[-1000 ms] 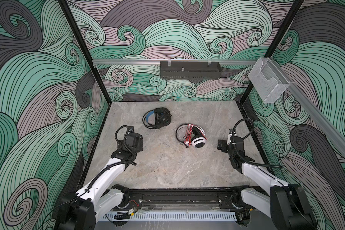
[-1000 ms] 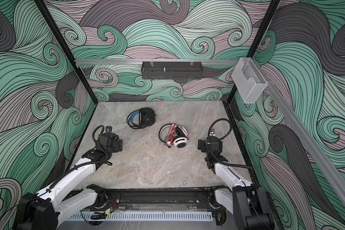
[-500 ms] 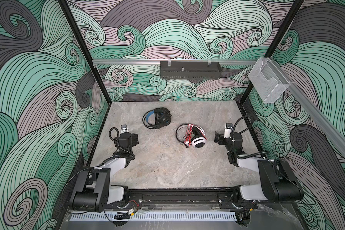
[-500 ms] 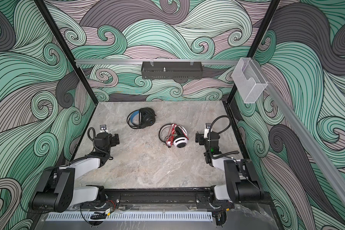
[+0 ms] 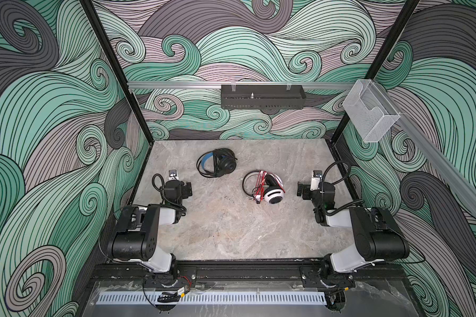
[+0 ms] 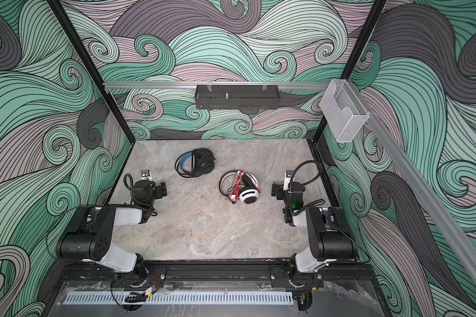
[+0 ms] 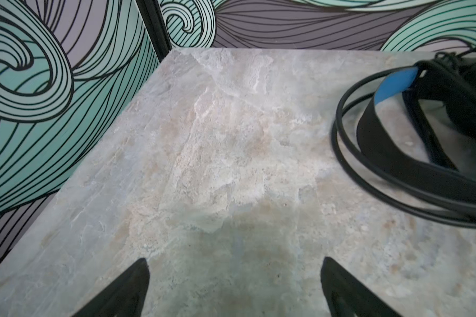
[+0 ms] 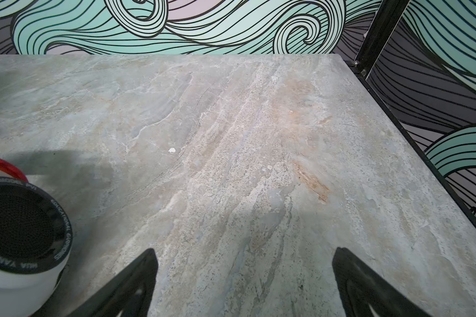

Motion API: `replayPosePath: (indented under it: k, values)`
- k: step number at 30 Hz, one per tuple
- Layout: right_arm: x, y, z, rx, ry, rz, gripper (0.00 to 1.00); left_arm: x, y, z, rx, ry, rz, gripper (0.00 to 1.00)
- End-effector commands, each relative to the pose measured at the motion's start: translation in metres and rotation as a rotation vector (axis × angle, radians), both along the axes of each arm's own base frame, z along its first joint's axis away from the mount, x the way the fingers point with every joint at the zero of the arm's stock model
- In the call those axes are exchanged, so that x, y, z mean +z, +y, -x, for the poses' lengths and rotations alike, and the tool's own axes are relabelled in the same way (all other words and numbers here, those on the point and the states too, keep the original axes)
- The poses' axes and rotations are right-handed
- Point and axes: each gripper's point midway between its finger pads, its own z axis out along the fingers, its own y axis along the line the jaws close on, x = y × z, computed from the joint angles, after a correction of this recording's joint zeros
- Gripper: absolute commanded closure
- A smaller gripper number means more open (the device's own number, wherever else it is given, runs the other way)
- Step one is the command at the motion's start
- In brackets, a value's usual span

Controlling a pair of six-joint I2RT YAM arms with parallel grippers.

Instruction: Wrap the headphones

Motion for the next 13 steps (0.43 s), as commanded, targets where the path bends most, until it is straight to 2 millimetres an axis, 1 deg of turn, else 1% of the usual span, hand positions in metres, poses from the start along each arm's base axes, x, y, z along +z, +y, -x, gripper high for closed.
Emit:
replayPosePath:
  k: [1, 13]
  values:
    - [0.0156, 0.0040, -0.0071, 0.016, -0.053, -0.006, 0.01, 0.0083, 0.0006, -0.0051, -0.007, -0.022, 0.010, 0.01]
    - [0.0147, 0.0046, -0.0071, 0.017, -0.050, -0.003, 0.00, 0.0093, 0.0006, -0.0054, -0.007, -0.025, 0.011, 0.01]
